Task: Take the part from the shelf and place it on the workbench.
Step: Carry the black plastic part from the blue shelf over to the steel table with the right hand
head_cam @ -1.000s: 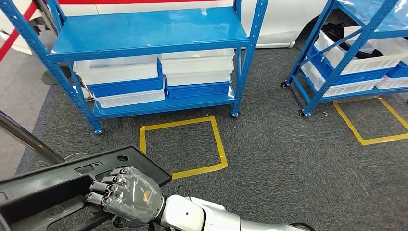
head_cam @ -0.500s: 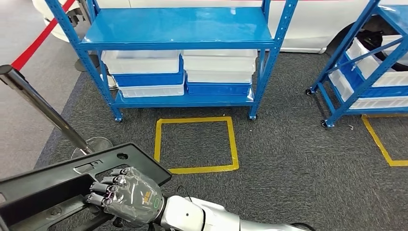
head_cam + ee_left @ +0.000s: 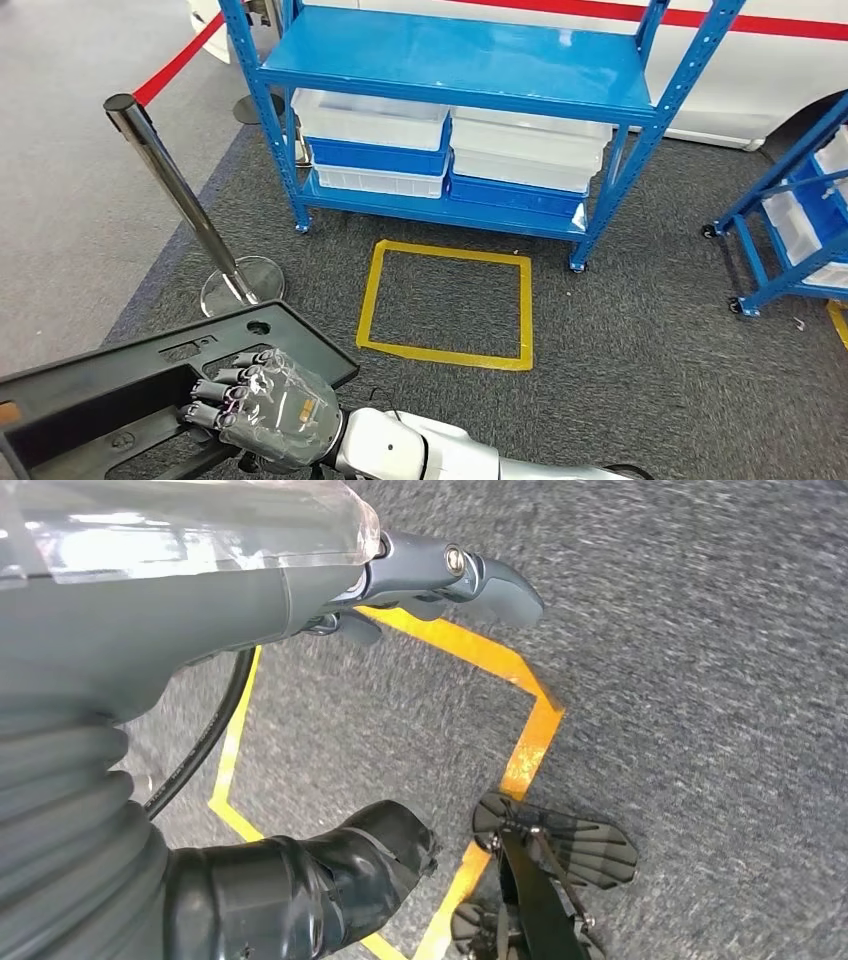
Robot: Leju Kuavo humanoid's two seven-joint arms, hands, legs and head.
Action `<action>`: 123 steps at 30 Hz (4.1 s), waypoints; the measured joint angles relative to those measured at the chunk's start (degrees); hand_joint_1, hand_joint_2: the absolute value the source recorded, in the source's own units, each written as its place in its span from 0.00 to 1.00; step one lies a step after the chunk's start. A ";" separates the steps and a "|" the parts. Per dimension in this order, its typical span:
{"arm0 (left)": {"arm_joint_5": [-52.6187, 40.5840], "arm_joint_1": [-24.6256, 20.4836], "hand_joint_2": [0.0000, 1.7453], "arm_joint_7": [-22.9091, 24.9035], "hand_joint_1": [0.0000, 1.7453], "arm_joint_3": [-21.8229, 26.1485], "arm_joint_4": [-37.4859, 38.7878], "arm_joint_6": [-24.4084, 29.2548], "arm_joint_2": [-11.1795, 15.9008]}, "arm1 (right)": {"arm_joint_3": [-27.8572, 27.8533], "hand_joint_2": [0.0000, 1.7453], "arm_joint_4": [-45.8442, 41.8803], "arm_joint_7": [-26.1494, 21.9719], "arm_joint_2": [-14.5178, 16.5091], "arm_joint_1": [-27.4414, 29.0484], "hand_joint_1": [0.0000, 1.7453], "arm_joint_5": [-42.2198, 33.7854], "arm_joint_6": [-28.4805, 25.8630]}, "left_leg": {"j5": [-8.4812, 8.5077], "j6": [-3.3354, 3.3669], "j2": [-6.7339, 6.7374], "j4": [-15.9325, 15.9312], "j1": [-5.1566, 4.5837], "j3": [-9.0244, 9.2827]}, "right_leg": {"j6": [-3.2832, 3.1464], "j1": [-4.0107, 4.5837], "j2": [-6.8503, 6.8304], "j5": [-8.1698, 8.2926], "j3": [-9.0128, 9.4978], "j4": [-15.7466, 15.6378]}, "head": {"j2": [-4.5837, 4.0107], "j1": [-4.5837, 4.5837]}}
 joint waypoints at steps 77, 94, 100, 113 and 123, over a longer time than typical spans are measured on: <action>-2.39 2.00 1.00 6.79 0.00 7.23 0.00 3.14 0.02 | -26.36 1.00 -10.68 -13.20 -4.74 29.73 1.00 1.97 -6.66 | -6.69 -1.96 5.51 13.57 -0.34 -5.83 | -1.96 0.73 -6.99 0.99 1.17 -3.79 | -0.01 -0.17; -5.50 1.87 1.00 7.13 0.00 7.35 0.00 2.05 0.62 | -26.02 1.00 -15.31 -5.30 -6.76 30.39 1.00 8.13 -6.66 | -0.68 1.57 1.24 -0.83 -0.68 1.57 | 1.24 -0.12 -2.80 -2.36 -2.09 5.05 | -0.01 -0.13; -7.40 1.79 1.00 7.32 0.00 7.28 0.00 1.03 0.69 | -23.55 1.00 -17.13 -1.00 -10.07 28.70 1.00 13.70 -6.11 | -0.41 -0.55 -2.48 -0.06 -0.17 0.03 | 0.32 -0.04 -1.00 0.37 1.39 -3.07 | -0.01 -0.16; -9.08 1.21 1.00 7.76 0.00 7.25 0.00 0.33 1.12 | -19.03 1.00 -21.20 2.99 -15.79 20.74 1.00 15.38 -1.69 | -1.43 0.06 9.27 0.40 -1.25 0.65 | 0.02 1.03 -11.14 -0.19 2.15 -3.40 | -0.01 -0.14; -10.72 1.13 1.00 8.05 0.00 7.20 0.00 -0.22 1.17 | -14.66 1.00 -22.12 4.91 -19.65 13.53 1.00 14.31 6.23 | -0.23 2.18 2.12 -0.33 -1.06 0.28 | 1.25 0.52 -3.99 -5.91 -5.05 11.48 | -0.01 -0.13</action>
